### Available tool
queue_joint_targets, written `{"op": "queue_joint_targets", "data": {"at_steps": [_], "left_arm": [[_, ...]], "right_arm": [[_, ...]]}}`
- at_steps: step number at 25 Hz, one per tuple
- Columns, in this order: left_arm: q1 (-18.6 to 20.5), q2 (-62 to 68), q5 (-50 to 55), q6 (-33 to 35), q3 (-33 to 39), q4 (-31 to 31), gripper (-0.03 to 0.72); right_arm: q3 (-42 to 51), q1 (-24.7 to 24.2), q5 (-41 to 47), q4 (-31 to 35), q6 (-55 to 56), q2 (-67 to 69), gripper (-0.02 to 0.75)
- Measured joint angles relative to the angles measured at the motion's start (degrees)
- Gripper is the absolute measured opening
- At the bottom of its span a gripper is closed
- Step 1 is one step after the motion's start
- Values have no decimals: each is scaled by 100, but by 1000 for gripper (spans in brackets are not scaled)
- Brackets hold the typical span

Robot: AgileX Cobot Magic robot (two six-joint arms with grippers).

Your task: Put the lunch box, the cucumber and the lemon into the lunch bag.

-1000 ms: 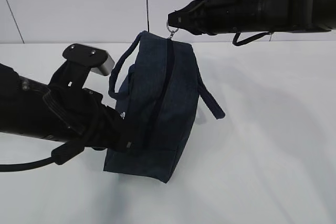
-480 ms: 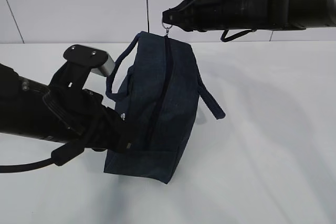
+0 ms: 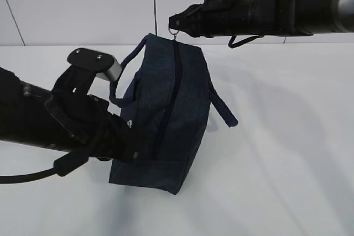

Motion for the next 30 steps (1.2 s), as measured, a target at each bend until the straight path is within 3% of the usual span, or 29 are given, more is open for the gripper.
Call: {"op": "queue_joint_targets", "data": {"at_steps": [9,11,16,18,25,30], "left_arm": [[0,0,-86,0,24,0,29],[0,0,-97,0,26,0,90],[0,-14,-106,0,26,-22,330],[0,-67,-85,0,26,-22,368],[83,-738,181,-220,26,-22,391],[826,-1095,1085,-684,-176,94,392]], "right_arm": [[0,0,192,13,20,0,7],[0,0,216,13,32,0,7],[0,0,320,13,103,0,7],[0,0,364,13,125,0,7],[0,-8,468,13,137,0,7],[-6,-8,491,-8,137,0,6]]}}
